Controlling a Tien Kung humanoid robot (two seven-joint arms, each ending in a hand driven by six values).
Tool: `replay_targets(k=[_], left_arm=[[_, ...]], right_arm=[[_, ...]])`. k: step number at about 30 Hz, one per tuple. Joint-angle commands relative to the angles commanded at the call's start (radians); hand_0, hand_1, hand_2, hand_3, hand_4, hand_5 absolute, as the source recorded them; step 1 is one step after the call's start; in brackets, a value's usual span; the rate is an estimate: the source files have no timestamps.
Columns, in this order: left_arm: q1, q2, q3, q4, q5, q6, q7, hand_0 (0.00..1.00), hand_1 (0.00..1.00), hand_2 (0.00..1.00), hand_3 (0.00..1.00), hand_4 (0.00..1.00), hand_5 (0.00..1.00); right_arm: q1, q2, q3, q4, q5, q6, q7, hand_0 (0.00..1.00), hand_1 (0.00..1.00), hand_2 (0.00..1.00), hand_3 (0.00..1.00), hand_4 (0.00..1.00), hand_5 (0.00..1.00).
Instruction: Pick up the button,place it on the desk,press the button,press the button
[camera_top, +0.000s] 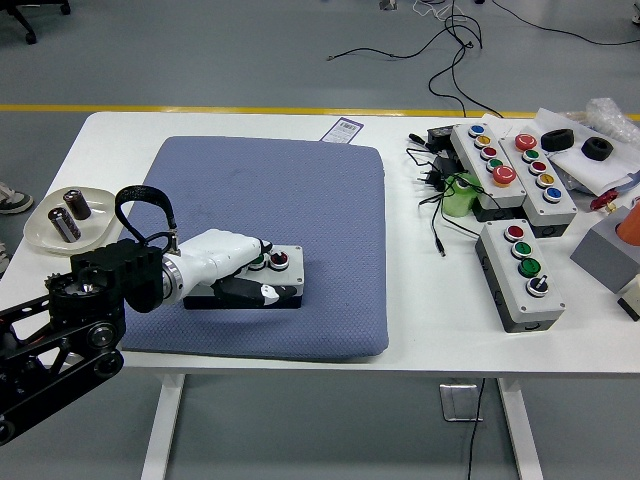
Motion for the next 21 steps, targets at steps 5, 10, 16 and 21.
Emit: replay_targets(k=[5,10,16,21], left_arm=[[0.004,0.002,-0.012,-0.010,0.015,0.049,-0.018,0.034,0.002,0.002,0.782,0.755,0.998],[0.018,0.001,-0.093,-0.053,0.018,0.184,-0.065,0.034,0.002,0.002,0.782,0.755,0.998],[0.024,-0.005,-0.210,-0.053,-0.093,0.415,-0.131,0.032,0.002,0.002,0.805,0.756,0.998],[0.023,-0.017,-0.284,0.036,-0.280,0.622,-0.267,0.101,0.207,0.267,0.998,0.735,0.998]], right_arm=[[0.000,0.001,0.003,0.000,-0.002,0.000,0.000,0.621,0.685,0.729,0.640,0.351,0.151],[0.000,0.001,0.005,0.000,-0.004,0.000,0.000,0.621,0.685,0.729,0.640,0.351,0.151],[0.001,0.001,0.003,0.000,-0.002,0.000,0.001,0.623,0.685,0.729,0.639,0.351,0.151],[0.002,0.000,0.002,0.000,0.000,0.000,0.001,0.623,0.685,0.729,0.639,0.351,0.151]])
